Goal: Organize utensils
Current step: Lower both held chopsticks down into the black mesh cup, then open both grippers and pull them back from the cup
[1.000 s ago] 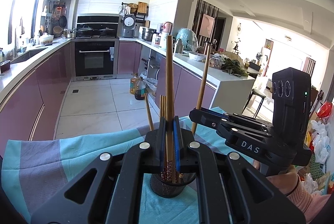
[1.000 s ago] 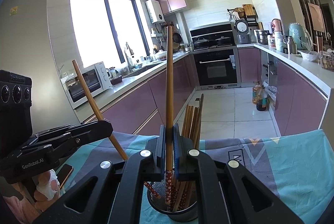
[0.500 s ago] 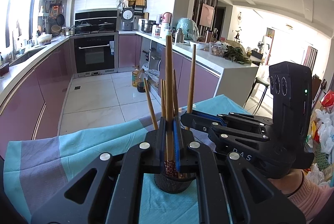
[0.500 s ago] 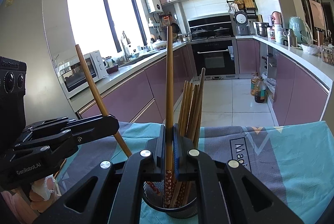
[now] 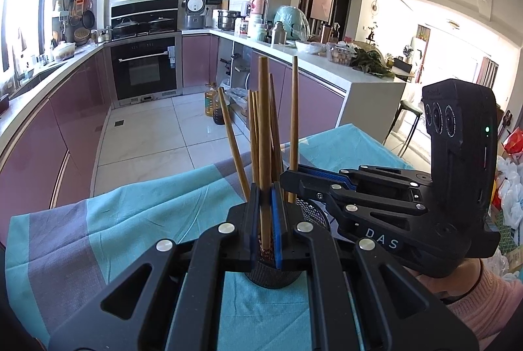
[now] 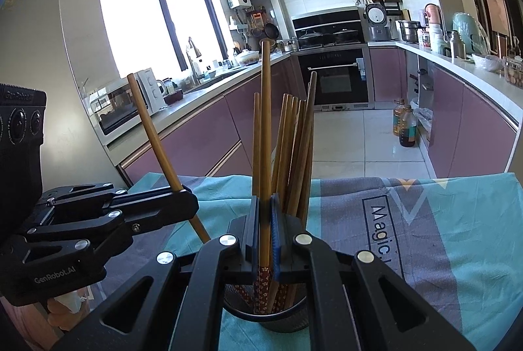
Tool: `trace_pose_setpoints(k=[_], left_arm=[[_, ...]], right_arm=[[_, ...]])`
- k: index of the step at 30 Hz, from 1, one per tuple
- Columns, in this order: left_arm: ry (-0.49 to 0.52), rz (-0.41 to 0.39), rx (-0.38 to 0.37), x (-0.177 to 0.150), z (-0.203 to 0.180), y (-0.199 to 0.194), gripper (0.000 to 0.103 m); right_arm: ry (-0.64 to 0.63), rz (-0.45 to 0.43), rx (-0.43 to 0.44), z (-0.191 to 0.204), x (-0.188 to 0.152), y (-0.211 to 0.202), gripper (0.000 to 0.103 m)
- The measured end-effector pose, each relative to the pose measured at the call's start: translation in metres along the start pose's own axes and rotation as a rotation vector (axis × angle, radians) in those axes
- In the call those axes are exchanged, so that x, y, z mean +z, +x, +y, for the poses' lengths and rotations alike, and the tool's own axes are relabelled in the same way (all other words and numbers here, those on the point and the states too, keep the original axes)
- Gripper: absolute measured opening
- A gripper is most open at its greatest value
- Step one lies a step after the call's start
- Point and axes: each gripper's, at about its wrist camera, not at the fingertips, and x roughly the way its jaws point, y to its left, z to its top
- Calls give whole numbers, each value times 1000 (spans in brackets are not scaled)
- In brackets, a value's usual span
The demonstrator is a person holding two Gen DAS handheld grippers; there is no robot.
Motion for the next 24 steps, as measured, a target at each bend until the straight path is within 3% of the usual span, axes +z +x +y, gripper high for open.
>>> trace_pose_setpoints(k=[18,24], left_arm=[[-33,58,4,-7,12,31,8],[-49,54,-4,-15,20,32,20]], right_arm=[[39,30,-9,-7,-5,8,8],[42,25,-14,-7,-8,0,14]])
